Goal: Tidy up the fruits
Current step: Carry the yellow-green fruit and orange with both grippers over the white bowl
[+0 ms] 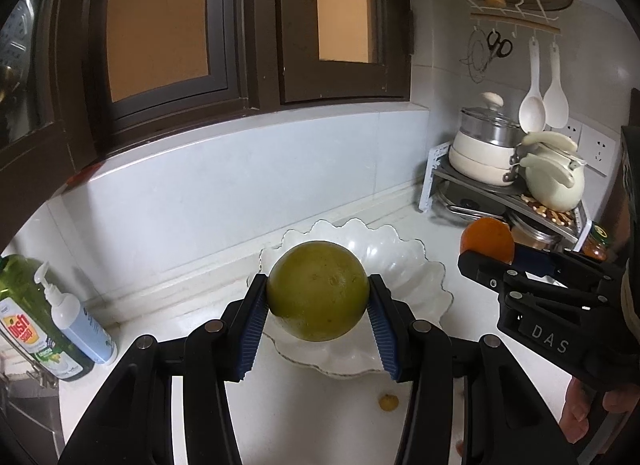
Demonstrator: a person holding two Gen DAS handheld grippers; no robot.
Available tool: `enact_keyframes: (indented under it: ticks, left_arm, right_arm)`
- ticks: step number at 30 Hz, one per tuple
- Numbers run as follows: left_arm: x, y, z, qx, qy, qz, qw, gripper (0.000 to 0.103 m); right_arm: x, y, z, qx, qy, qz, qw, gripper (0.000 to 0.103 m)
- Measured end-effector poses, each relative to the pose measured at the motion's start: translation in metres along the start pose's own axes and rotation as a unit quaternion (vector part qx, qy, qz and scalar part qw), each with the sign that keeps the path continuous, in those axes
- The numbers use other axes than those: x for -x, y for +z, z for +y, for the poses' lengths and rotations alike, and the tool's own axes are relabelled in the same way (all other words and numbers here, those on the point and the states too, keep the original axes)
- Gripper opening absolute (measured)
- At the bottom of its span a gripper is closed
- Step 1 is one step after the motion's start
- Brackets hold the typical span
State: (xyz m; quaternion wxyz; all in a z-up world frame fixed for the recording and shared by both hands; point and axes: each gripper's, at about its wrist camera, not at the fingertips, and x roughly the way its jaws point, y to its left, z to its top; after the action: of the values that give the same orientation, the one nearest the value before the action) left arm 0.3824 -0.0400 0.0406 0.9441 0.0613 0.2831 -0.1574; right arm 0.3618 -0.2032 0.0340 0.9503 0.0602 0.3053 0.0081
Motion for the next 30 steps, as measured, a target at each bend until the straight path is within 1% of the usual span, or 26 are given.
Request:
enact_keyframes:
  ticks: [5, 12, 20, 30]
  left_arm:
    - [-0.024, 0.007, 0.006, 0.005, 0.003, 0.017, 0.9998, 0.048]
    - [-0.059, 0.014, 0.012, 0.001, 0.018, 0.04, 0.999, 0.048]
    - [-0.102, 0.016, 0.017, -0.002, 0.03, 0.077, 0.9966, 0.048]
    - [-0.159, 0.007, 0.018, -0.005, 0.022, 0.136, 0.9905, 0.048]
  right_arm:
    - [-0.025, 0.012, -0.001, 0.006, -0.005, 0.015, 1.0, 0.044]
    - [-0.068, 0.022, -0.009, 0.007, -0.01, 0.048, 0.999, 0.044]
    - [-0.116, 0.023, -0.02, 0.005, -0.016, 0.09, 0.996, 0.044]
    - [-0.17, 0.02, -0.03, 0.006, -0.02, 0.137, 0.99, 0.044]
